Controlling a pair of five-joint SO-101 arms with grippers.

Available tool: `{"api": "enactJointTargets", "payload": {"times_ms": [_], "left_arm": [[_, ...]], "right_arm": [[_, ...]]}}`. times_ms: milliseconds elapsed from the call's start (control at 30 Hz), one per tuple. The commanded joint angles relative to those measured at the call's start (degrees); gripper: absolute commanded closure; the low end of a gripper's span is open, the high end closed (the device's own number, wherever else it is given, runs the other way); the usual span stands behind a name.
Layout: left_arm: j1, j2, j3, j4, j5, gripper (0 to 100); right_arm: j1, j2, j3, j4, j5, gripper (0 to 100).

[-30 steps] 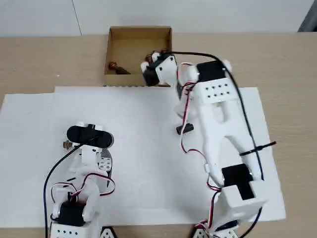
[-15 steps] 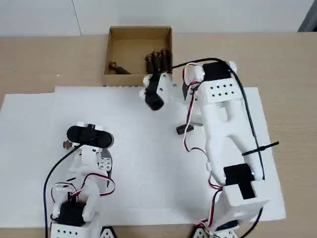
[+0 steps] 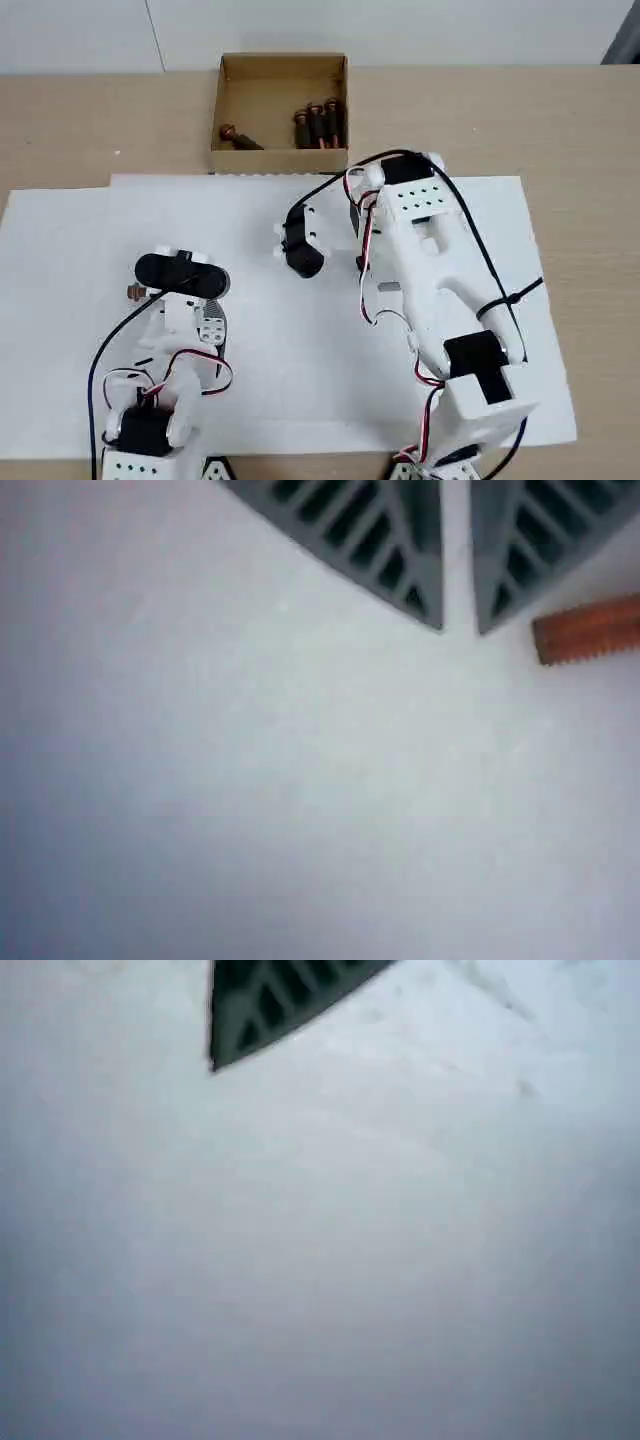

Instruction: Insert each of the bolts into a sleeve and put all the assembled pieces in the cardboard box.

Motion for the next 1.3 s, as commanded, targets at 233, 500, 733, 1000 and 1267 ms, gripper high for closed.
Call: {"api": "enactJointTargets", "payload": {"times_ms": [233, 500, 733, 1000, 1267], "left_arm": [[-0.18, -0.35, -0.22, -1.23, -0.09, 99], [-0.18, -0.35, -0.22, -1.23, -0.09, 99], [-0.18, -0.35, -0.22, -1.23, -0.09, 99], [-0.18, -0.35, -0.22, -1.23, -0.09, 99], [-0.18, -0.35, -0.22, -1.23, -0.09, 99]], "right_arm": [[0.13, 5.14, -1.76, -9.63, 1.67, 81.7], [0.13, 11.30, -5.98, -9.45, 1.67, 81.9], [0.22, 18.07, -8.88, -9.71, 1.76, 91.3], [1.45, 21.23, -10.46, -9.19, 1.32, 98.3], [1.01, 18.15, -18.20, -1.98, -5.27, 99.5]]}}
